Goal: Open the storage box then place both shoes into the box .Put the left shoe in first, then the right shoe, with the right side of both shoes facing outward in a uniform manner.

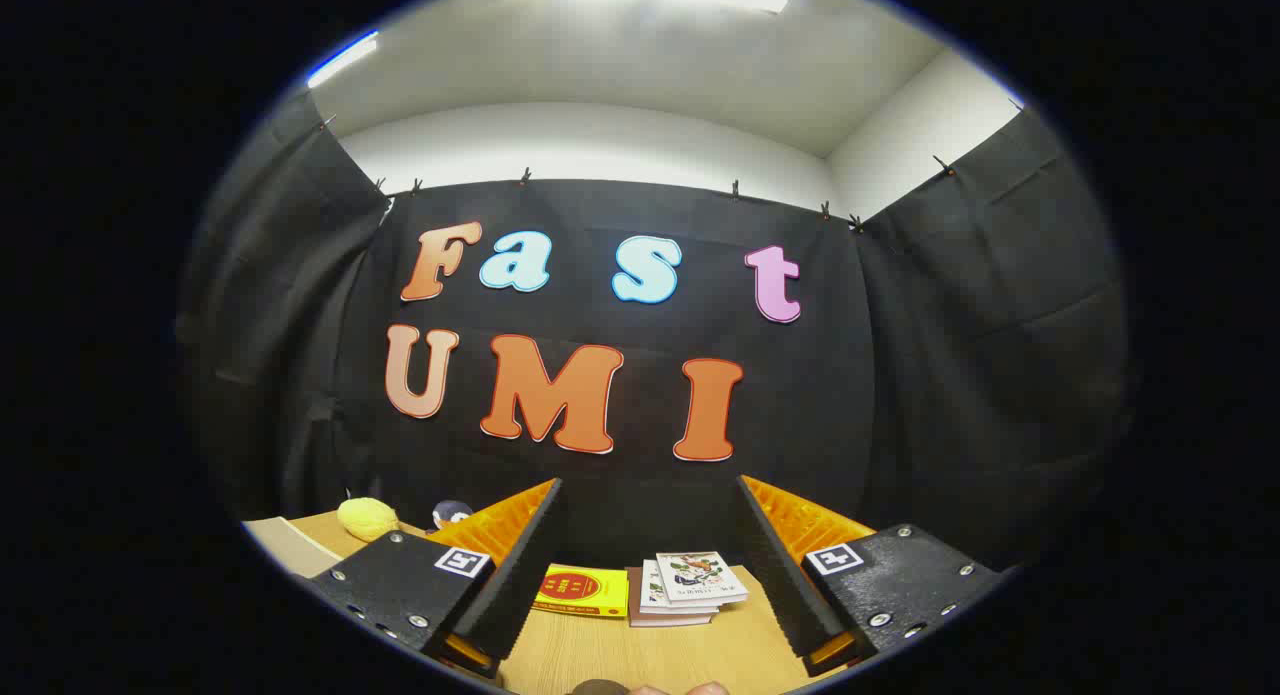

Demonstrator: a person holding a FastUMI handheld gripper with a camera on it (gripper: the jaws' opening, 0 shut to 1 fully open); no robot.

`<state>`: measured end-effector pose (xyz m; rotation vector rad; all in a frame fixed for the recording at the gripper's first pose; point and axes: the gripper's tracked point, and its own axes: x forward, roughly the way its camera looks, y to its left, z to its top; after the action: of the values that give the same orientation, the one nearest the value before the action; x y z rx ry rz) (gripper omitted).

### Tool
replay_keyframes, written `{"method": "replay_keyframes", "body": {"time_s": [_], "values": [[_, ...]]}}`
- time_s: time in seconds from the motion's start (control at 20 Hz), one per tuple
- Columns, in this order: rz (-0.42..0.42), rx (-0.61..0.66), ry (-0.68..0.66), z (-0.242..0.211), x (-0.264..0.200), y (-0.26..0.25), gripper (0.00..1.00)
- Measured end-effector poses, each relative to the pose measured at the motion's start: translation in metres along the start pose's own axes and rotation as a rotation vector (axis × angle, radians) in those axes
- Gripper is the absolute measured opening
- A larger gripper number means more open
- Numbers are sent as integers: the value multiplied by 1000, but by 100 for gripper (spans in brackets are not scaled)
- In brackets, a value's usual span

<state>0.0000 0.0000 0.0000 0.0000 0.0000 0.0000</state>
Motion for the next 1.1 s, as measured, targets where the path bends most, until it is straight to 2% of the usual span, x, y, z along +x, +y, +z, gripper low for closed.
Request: {"method": "replay_keyframes", "body": {"time_s": [0.3, 0.5, 0.65, 0.9, 1.1], "values": [[53, 14, 0, 32, -1, 9, 99], [22, 14, -15, 57, 0, -4, 99], [41, 43, -39, 73, 0, -1, 99], [90, 52, -26, 67, -2, 8, 99], [161, 126, 105, 33, -3, 31, 99]]}}
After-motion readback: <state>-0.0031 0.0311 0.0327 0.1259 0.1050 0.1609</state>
